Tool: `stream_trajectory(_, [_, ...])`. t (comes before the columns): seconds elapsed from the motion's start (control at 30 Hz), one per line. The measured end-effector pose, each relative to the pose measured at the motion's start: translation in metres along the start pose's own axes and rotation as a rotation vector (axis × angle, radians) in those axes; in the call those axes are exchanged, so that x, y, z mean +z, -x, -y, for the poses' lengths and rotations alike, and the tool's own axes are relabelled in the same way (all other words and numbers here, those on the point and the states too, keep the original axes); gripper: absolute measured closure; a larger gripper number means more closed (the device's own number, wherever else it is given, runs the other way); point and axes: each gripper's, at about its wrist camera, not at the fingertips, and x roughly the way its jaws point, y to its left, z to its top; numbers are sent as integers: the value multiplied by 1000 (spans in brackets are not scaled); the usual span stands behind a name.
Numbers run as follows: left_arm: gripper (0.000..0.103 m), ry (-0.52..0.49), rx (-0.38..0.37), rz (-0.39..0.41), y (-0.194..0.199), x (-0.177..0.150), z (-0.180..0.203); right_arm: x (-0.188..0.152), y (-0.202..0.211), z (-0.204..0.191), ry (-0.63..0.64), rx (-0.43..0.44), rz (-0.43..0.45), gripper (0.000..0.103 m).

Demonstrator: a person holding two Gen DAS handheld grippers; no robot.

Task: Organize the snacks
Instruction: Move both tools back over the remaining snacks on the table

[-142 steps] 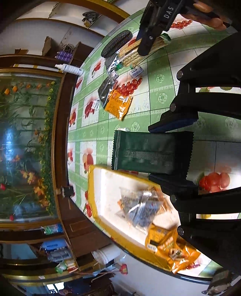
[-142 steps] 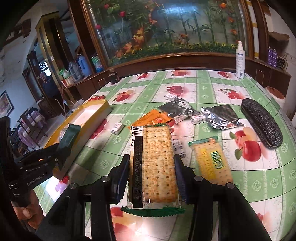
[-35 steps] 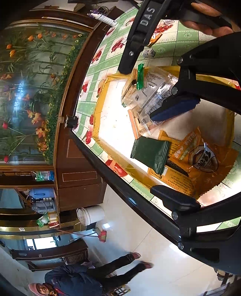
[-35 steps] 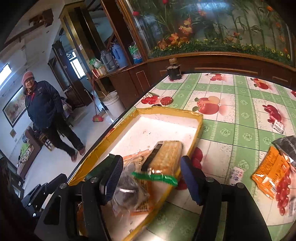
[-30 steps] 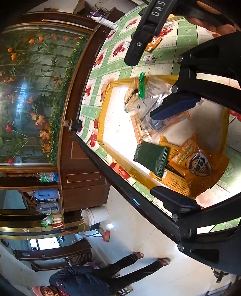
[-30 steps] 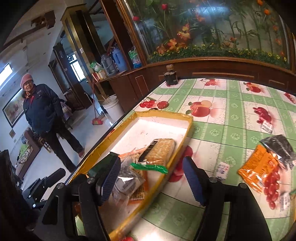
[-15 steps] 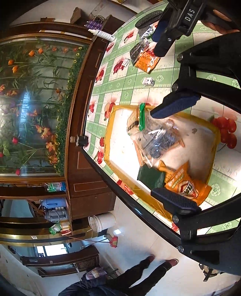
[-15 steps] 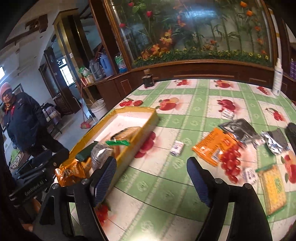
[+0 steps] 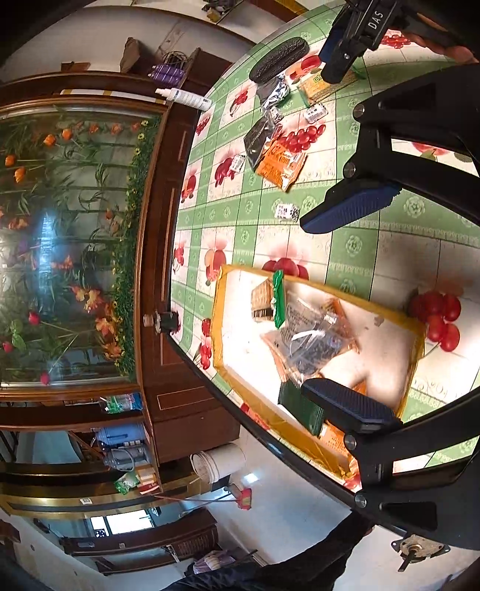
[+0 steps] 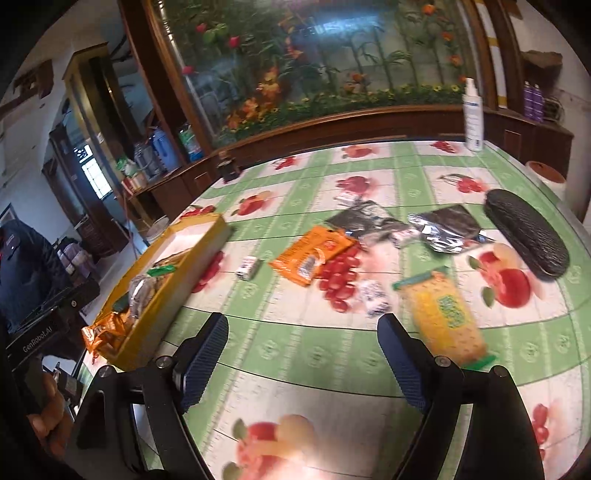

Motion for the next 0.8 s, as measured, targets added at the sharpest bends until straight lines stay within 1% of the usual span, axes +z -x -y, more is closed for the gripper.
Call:
stream_trajectory(0.1, [22, -4, -29, -22, -5, -2, 11, -4, 7, 23, -32, -25, -1, 18])
stream_trajectory(0.23, [22, -36, -72, -51, -14, -3, 33, -7, 14, 48, -63, -60, -4, 18])
stream_trajectory(0.3, [22, -53, -92, -63, -20, -4, 44, -10, 16, 57, -73, -71, -6, 18])
stream_trajectory(0.4, [22, -64, -135, -102, -34, -3, 56, -10, 17, 69, -82, -82, -10, 18])
stream_trajectory(0.67, [22, -89, -169, -206, -84, 0, 79, -6, 4, 79, -49, -97, -22, 18])
stream_trajectory(0.8, [22, -100, -158, -239, -108, 3, 85, -1, -15, 79, -21, -112, -70, 18])
